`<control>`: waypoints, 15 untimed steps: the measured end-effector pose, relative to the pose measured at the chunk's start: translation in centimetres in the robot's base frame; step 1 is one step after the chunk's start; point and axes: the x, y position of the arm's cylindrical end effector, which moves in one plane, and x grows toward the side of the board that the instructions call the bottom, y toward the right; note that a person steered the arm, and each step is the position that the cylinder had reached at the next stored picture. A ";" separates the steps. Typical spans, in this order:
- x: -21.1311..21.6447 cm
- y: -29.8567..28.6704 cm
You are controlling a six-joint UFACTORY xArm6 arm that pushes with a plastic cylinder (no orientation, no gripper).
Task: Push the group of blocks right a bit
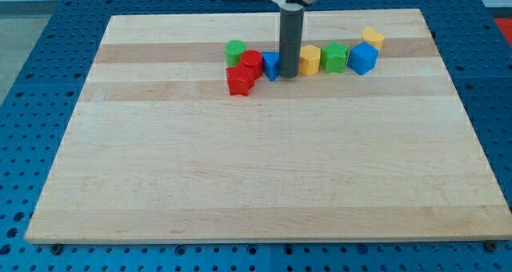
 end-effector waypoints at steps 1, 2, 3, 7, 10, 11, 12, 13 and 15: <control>0.0 2.8; 0.0 4.7; 0.0 6.4; -4.5 2.5; -6.1 5.1; -8.0 7.4; -8.0 7.5; -8.0 7.5; -9.5 12.6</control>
